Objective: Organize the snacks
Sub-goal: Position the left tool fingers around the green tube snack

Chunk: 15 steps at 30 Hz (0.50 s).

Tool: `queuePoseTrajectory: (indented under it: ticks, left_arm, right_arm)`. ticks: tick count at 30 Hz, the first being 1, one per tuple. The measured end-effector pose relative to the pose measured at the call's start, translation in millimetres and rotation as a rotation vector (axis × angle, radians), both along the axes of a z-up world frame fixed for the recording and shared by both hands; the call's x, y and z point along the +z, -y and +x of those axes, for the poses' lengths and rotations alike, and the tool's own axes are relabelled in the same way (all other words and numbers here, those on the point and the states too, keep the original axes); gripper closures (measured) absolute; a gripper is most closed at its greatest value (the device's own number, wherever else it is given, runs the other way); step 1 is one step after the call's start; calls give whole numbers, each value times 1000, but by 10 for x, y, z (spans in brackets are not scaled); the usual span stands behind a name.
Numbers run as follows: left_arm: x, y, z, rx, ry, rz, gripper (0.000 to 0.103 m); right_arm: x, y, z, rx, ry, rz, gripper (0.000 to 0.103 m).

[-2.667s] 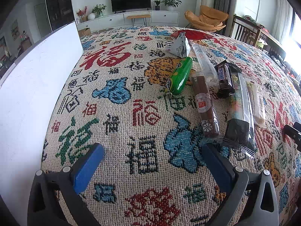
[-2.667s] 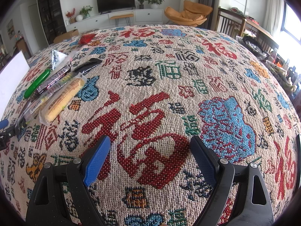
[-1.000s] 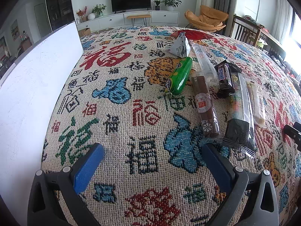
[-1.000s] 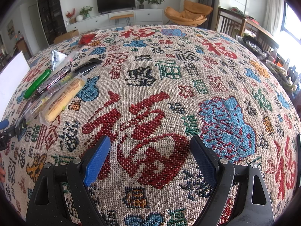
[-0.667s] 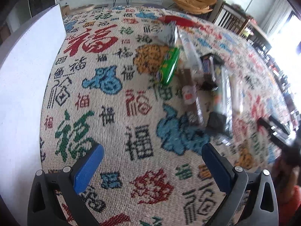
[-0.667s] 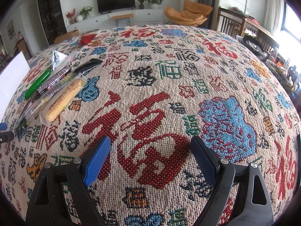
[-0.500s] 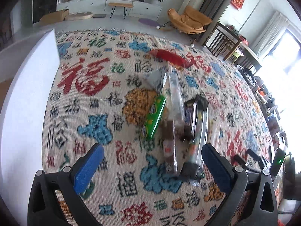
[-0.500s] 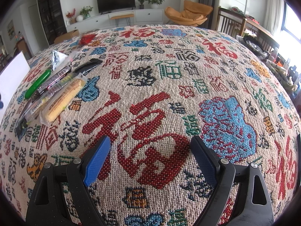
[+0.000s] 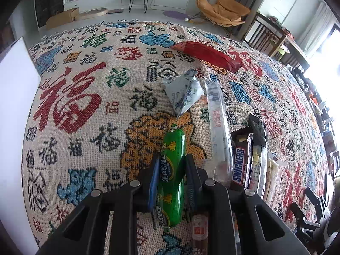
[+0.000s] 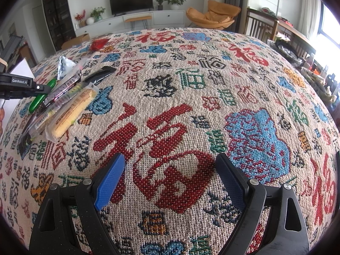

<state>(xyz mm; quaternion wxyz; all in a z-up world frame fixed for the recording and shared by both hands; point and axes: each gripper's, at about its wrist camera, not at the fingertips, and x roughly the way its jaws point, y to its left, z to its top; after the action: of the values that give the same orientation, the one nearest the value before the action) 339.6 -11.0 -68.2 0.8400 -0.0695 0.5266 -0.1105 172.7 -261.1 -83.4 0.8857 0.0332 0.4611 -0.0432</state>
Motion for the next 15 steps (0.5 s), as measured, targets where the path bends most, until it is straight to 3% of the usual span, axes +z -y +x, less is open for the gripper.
queuePoseTrajectory:
  ticks: [4,11,12,13,15]
  left_arm:
    - [9,-267,-440,44,7,-22,80]
    - [-38,-385,-1279,29,42,67,76]
    - [-42,-380,-1341,14,75,69,67]
    - [-53,-357,-1372,2,91,76,46]
    - [-87,-334,-1398,-11,118,112,21]
  right_arm:
    - [0,-5,3,0,0,0,13]
    - [-3,-7,4,0,0,0,13]
    - [-3,-7,4,0,0,-1,13]
    - [-2,-6,2,0,0,0,13]
    - [-4,-7,4,0,0,0,13]
